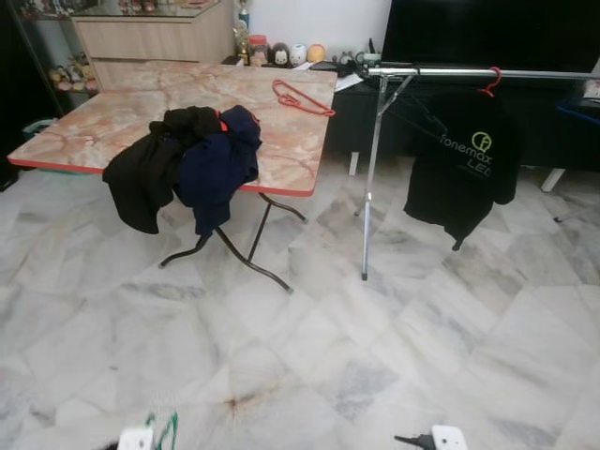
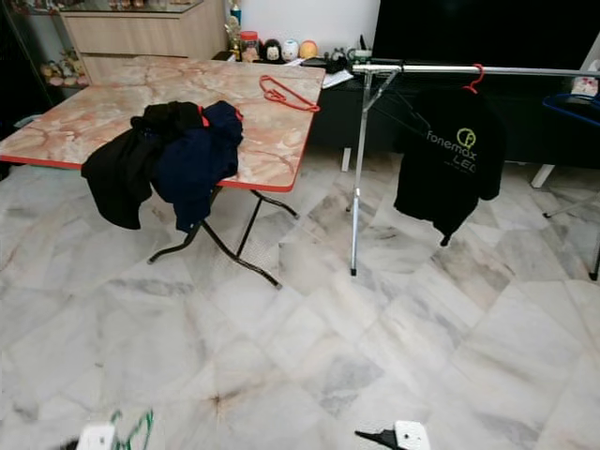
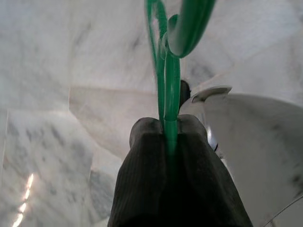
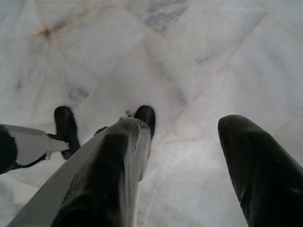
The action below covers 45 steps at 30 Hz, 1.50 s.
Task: Hang hanger
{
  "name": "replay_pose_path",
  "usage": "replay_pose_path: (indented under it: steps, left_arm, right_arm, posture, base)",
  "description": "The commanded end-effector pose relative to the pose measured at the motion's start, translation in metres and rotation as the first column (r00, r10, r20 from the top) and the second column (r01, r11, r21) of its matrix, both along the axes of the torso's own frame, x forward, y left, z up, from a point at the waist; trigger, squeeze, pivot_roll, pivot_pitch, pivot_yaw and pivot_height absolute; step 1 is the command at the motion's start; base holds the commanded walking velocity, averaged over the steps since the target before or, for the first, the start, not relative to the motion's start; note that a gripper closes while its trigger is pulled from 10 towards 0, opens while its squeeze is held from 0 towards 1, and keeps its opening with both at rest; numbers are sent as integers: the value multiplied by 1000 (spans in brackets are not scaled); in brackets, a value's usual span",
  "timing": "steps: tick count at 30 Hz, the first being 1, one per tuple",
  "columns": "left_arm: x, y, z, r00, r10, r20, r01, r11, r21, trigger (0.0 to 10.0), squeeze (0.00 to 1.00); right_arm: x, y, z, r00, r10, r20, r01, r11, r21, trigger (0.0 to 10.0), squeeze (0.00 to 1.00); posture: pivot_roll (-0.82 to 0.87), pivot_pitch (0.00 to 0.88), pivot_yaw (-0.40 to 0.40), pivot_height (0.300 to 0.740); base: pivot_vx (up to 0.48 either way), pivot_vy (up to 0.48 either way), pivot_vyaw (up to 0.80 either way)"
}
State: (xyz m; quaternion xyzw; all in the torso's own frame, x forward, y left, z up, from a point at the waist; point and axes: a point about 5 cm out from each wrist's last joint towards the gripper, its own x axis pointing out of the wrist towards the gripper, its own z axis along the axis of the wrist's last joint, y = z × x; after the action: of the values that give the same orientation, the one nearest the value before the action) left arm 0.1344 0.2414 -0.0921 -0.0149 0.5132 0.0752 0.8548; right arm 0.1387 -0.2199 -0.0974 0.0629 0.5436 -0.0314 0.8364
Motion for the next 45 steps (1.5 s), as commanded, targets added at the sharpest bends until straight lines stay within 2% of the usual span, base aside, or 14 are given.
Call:
replay_pose_path:
  steps: [1, 7, 11, 13, 17, 20, 24, 25, 27, 32, 39, 45]
  left_arm:
    - [5, -1, 1, 1000, 7, 25, -7, 1000, 7, 10000, 0]
    - [3, -2, 0, 1000, -12, 13, 12, 1000, 19, 10000, 0]
    - [3, -3, 0, 999, -38, 12, 38, 999, 18, 10000, 0]
    - [5, -5, 0, 999, -45, 16, 45, 999, 13, 10000, 0]
    - [4, -8, -1, 998, -65, 11, 65, 998, 11, 10000, 0]
    - [4, -10, -2, 996, -87, 4, 87, 996, 11, 10000, 0]
    - [0, -13, -4, 994, -109, -7, 109, 994, 9, 10000, 0]
    - [-2, -13, -5, 994, -109, -11, 109, 994, 10, 10000, 0]
    - [-4, -13, -5, 994, -109, -15, 109, 994, 10, 10000, 0]
    - [-9, -10, -6, 983, -179, -48, 180, 983, 31, 10000, 0]
    - [-9, -5, -5, 984, -171, -47, 172, 984, 37, 10000, 0]
    - [-4, -1, -2, 981, -188, -44, 190, 981, 48, 10000, 0]
  right_arm:
    - [7, -8, 4, 999, -24, 28, 24, 1000, -17, 10000, 0]
    - [7, -17, 6, 999, -27, 30, 29, 997, -69, 10000, 0]
    - [5, -13, 4, 1000, -16, 22, 17, 997, -72, 10000, 0]
    - [2, -13, 3, 999, -35, 10, 35, 997, -65, 10000, 0]
    - [-7, -15, 0, 999, -3, -36, 0, 997, -76, 10000, 0]
    - [-8, -15, 0, 998, 36, -46, -39, 996, -84, 10000, 0]
    - [-9, -21, 1, 998, 18, -53, -24, 994, -102, 10000, 0]
    - [-9, -13, -1, 998, 24, -52, -29, 994, -101, 10000, 0]
    - [-9, -8, -2, 998, 20, -51, -25, 995, -99, 10000, 0]
    - [-9, -2, -3, 997, 56, -53, -61, 993, -98, 10000, 0]
    - [-10, 0, -4, 998, 15, -54, -21, 995, -95, 10000, 0]
    - [-9, 3, -5, 999, 22, -50, -26, 996, -91, 10000, 0]
  posture:
    - [9, 0, -29, 740]
    - [-16, 0, -5, 740]
    - [-17, 0, -1, 740]
    - [-15, 0, 0, 740]
    - [-12, 0, -6, 740]
    - [-9, 0, -8, 740]
    - [-7, 0, -5, 740]
    - [-8, 0, -4, 740]
    - [-11, 0, -1, 740]
    - [-26, 0, 20, 740]
    - [-36, 0, 40, 740]
    - [-37, 0, 53, 740]
  base:
    - [0, 0, 0]
    - [0, 0, 0]
    - [85, 0, 0]
    - [379, 0, -731]
    - [395, 0, -753]
    - [399, 0, -750]
    - [401, 0, -750]
    - [405, 0, -750]
    - [405, 0, -750]
    - [406, 0, -750]
    - [414, 0, -750]
    - [420, 0, -750]
